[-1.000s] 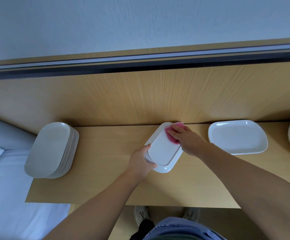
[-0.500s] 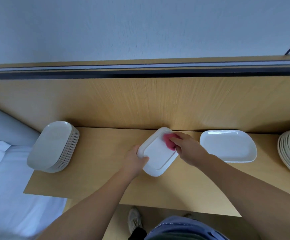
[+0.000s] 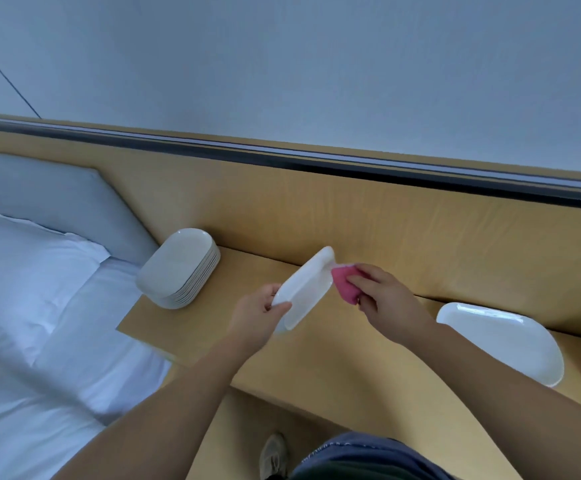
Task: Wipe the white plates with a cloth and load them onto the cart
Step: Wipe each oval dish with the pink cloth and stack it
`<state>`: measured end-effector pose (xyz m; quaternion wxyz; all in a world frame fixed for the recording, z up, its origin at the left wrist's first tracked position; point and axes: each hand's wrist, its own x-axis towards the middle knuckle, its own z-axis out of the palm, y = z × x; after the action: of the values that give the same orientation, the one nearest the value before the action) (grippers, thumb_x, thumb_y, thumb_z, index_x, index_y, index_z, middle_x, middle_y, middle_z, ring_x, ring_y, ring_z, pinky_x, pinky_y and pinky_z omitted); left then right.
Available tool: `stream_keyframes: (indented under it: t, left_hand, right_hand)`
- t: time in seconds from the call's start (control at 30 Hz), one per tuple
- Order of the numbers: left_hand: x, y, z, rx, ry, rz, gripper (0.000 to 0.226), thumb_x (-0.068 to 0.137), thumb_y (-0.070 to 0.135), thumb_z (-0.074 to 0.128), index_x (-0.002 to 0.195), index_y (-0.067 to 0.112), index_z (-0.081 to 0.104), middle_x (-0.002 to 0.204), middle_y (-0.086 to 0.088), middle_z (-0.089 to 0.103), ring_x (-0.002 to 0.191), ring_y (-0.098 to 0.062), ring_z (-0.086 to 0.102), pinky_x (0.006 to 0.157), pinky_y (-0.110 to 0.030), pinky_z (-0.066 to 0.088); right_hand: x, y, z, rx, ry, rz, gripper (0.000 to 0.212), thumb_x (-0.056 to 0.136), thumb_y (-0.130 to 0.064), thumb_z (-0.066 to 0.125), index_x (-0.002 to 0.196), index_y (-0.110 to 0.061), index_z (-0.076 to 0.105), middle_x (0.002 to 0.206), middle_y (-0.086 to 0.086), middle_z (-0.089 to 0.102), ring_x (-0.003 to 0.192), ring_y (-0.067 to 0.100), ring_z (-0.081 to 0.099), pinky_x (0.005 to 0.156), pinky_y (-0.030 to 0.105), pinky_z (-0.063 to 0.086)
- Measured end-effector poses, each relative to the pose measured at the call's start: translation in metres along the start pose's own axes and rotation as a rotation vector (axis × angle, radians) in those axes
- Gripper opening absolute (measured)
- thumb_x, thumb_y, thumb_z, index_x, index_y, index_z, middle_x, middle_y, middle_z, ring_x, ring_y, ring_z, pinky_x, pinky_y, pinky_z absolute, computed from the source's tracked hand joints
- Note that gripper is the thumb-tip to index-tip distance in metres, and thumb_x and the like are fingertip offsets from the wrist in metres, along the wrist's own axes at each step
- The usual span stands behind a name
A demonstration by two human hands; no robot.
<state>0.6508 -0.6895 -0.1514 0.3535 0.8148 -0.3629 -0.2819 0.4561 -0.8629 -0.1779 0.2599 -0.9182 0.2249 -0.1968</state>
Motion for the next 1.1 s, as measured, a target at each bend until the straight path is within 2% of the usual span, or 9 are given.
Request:
stream_keyframes:
  t: [0.2, 0.3, 0.37, 0.47, 0.7, 0.8, 0.93, 1.03, 1.1]
  left_hand:
    - [-0.004, -0.033, -0.060, 0.145, 0.214, 0.060, 0.021, 0.094, 0.031, 0.058, 0.112, 0.032, 0.068, 0.076, 0.005, 0.067, 0.074, -0.012, 0.063, 0.069, -0.038, 0.054]
    - [0.001, -0.051, -0.089, 0.200, 0.323, 0.056, 0.029, 0.095, 0.028, 0.058, 0.121, 0.020, 0.067, 0.094, 0.003, 0.073, 0.091, -0.016, 0.065, 0.082, -0.034, 0.053]
    - [0.006, -0.063, -0.106, 0.268, 0.375, 0.052, 0.030, 0.096, 0.027, 0.057, 0.123, 0.018, 0.066, 0.106, 0.001, 0.072, 0.101, -0.018, 0.063, 0.080, -0.023, 0.045]
    - [0.016, -0.083, -0.129, 0.386, 0.402, 0.058, 0.030, 0.099, 0.026, 0.052, 0.125, 0.019, 0.065, 0.115, 0.002, 0.070, 0.108, -0.019, 0.062, 0.078, -0.022, 0.041]
    - [0.053, -0.136, -0.160, 0.552, 0.255, 0.019, 0.037, 0.103, 0.030, 0.040, 0.136, 0.028, 0.054, 0.130, 0.010, 0.061, 0.120, -0.016, 0.055, 0.085, -0.024, 0.040]
    - [0.066, -0.147, -0.165, 0.552, 0.163, 0.043, 0.035, 0.102, 0.028, 0.042, 0.135, 0.027, 0.055, 0.124, 0.008, 0.064, 0.114, -0.015, 0.058, 0.085, -0.024, 0.043]
    - [0.079, -0.164, -0.166, 0.562, 0.077, 0.072, 0.025, 0.101, 0.028, 0.045, 0.117, 0.019, 0.062, 0.110, 0.003, 0.067, 0.103, -0.017, 0.061, 0.085, -0.035, 0.052]
    - [0.090, -0.176, -0.167, 0.666, 0.041, 0.098, 0.023, 0.101, 0.033, 0.042, 0.094, 0.021, 0.061, 0.090, 0.009, 0.060, 0.085, -0.010, 0.057, 0.072, -0.035, 0.054]
    - [0.094, -0.180, -0.169, 0.697, 0.034, 0.115, 0.027, 0.100, 0.034, 0.042, 0.086, 0.020, 0.061, 0.083, 0.009, 0.054, 0.083, -0.010, 0.055, 0.068, -0.035, 0.053]
  right_hand:
    - [0.036, -0.033, 0.025, 0.007, -0.043, -0.069, 0.042, 0.088, 0.002, 0.054, 0.126, -0.012, 0.062, 0.142, 0.004, 0.047, 0.108, 0.027, 0.056, 0.088, 0.038, 0.051]
    - [0.053, -0.052, 0.038, -0.011, -0.048, -0.101, 0.040, 0.087, 0.003, 0.056, 0.124, -0.010, 0.064, 0.140, 0.008, 0.049, 0.105, 0.029, 0.058, 0.088, 0.039, 0.052]
    - [0.065, -0.063, 0.047, -0.027, -0.050, -0.113, 0.040, 0.085, 0.003, 0.057, 0.122, -0.010, 0.065, 0.139, 0.010, 0.050, 0.104, 0.031, 0.059, 0.087, 0.039, 0.052]
    - [0.082, -0.079, 0.059, -0.051, -0.042, -0.115, 0.040, 0.085, 0.003, 0.058, 0.123, -0.011, 0.065, 0.139, 0.011, 0.051, 0.106, 0.033, 0.059, 0.089, 0.039, 0.052]
    - [0.110, -0.106, 0.093, -0.109, -0.024, -0.088, 0.039, 0.084, 0.002, 0.059, 0.120, -0.011, 0.066, 0.137, 0.010, 0.052, 0.112, 0.033, 0.058, 0.094, 0.034, 0.048]
    - [0.116, -0.116, 0.098, -0.148, -0.019, -0.083, 0.032, 0.081, 0.007, 0.059, 0.108, -0.007, 0.069, 0.127, 0.009, 0.057, 0.106, 0.032, 0.059, 0.087, 0.034, 0.051]
    - [0.119, -0.116, 0.102, -0.168, -0.006, -0.054, 0.028, 0.080, 0.009, 0.057, 0.102, -0.005, 0.068, 0.122, 0.008, 0.057, 0.102, 0.030, 0.059, 0.082, 0.036, 0.053]
    - [0.120, -0.110, 0.106, -0.178, -0.036, -0.020, 0.029, 0.082, 0.007, 0.055, 0.104, -0.007, 0.067, 0.126, 0.005, 0.055, 0.105, 0.029, 0.057, 0.084, 0.037, 0.052]
    - [0.121, -0.107, 0.109, -0.180, -0.050, 0.003, 0.030, 0.083, 0.005, 0.054, 0.106, -0.008, 0.067, 0.129, 0.003, 0.054, 0.107, 0.030, 0.056, 0.086, 0.037, 0.051]
